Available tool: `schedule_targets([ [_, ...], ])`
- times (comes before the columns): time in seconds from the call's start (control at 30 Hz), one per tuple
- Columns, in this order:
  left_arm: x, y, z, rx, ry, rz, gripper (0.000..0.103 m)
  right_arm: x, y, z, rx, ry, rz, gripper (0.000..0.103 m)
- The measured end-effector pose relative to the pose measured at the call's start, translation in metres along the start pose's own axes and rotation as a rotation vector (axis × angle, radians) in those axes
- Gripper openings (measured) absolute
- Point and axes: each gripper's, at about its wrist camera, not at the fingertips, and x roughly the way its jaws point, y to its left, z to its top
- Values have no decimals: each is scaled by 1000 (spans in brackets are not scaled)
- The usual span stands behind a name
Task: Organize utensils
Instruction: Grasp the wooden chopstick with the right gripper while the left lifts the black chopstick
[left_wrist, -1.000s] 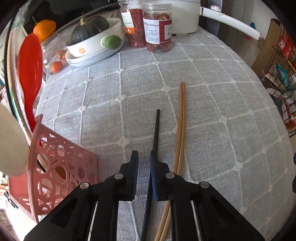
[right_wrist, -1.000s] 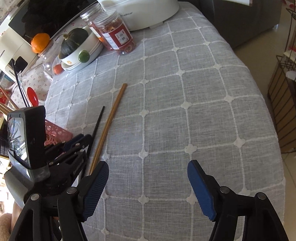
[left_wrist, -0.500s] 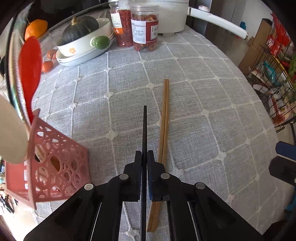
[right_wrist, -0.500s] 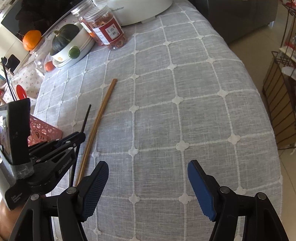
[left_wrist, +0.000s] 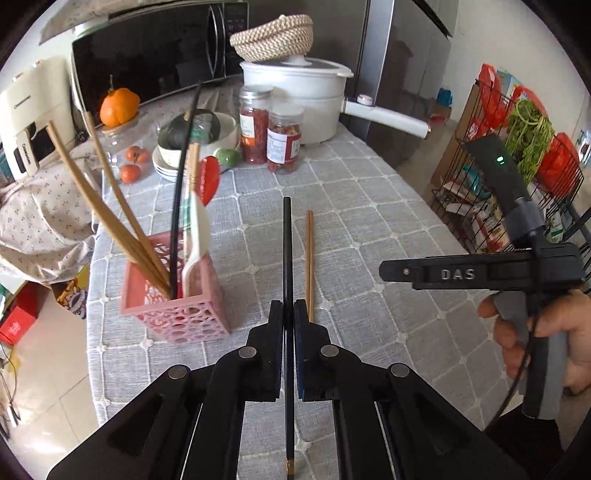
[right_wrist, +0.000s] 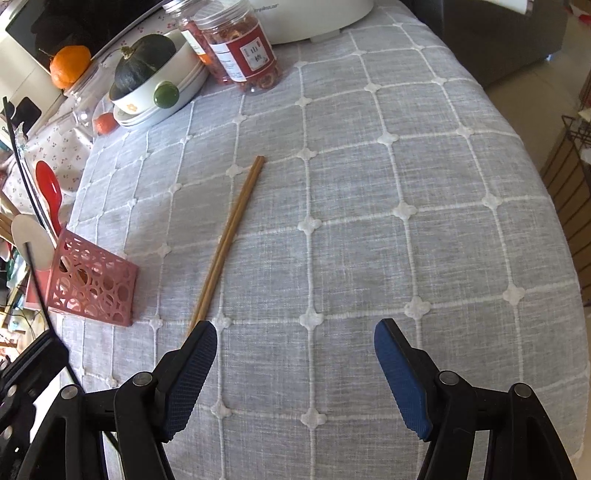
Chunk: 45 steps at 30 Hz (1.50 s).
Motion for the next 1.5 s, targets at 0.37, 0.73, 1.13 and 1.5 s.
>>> schedule_targets([
  [0.37, -49, 50, -7, -108, -115, -33, 5, 55, 36, 31, -66, -14, -68, 75],
  [0.73, -49, 79, -5, -172, -112, -54, 5, 100, 53, 64, -132, -35, -188, 52],
  [1.13, -58, 86, -4, -181, -143, -49, 5, 95, 54, 59, -206, -17, -179, 8],
  [1.5, -96, 95, 1, -198, -264, -56, 5, 2, 51, 31, -171, -201, 49, 8],
])
